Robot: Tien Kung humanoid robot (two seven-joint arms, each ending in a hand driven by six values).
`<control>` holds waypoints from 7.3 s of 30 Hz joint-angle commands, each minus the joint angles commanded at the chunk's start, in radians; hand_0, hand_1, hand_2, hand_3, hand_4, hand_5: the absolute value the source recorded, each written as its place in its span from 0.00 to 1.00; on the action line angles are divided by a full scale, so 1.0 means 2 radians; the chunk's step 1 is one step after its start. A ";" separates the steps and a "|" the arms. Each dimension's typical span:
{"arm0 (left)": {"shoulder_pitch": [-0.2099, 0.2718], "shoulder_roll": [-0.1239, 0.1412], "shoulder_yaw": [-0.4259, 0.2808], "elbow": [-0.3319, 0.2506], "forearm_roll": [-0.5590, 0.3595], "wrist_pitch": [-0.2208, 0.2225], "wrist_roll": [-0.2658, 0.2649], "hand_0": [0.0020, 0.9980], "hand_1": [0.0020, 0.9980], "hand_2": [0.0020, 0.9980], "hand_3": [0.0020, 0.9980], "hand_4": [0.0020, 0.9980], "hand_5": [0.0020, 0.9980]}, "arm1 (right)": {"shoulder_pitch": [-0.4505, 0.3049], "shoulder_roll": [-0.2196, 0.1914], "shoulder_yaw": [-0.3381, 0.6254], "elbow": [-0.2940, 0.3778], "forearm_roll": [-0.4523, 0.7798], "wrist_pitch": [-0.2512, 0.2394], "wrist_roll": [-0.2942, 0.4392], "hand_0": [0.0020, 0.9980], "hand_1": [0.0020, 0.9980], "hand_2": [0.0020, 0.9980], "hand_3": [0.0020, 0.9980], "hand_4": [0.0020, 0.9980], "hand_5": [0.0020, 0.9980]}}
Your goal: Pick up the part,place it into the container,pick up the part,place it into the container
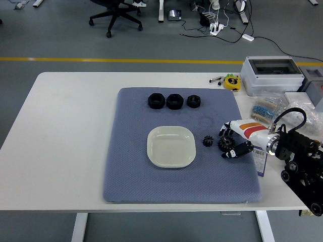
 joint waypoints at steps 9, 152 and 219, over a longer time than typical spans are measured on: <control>-0.003 -0.001 0.002 0.000 -0.004 0.000 -0.001 0.68 0.65 0.65 0.55 0.61 0.59 | 0.007 -0.005 -0.004 -0.008 -0.007 0.011 -0.001 0.40 0.48 0.51 0.50 0.75 0.20; -0.002 -0.001 -0.002 -0.001 0.002 0.000 0.002 0.68 0.64 0.65 0.56 0.62 0.59 | 0.025 0.055 -0.093 -0.115 0.107 -0.140 0.057 0.04 0.10 0.20 0.27 0.78 0.61; 0.000 0.002 -0.010 -0.002 0.012 -0.002 0.005 0.68 0.64 0.65 0.55 0.62 0.59 | 0.068 0.113 -0.124 -0.076 0.125 -0.185 0.035 0.16 0.15 0.25 0.50 1.00 0.65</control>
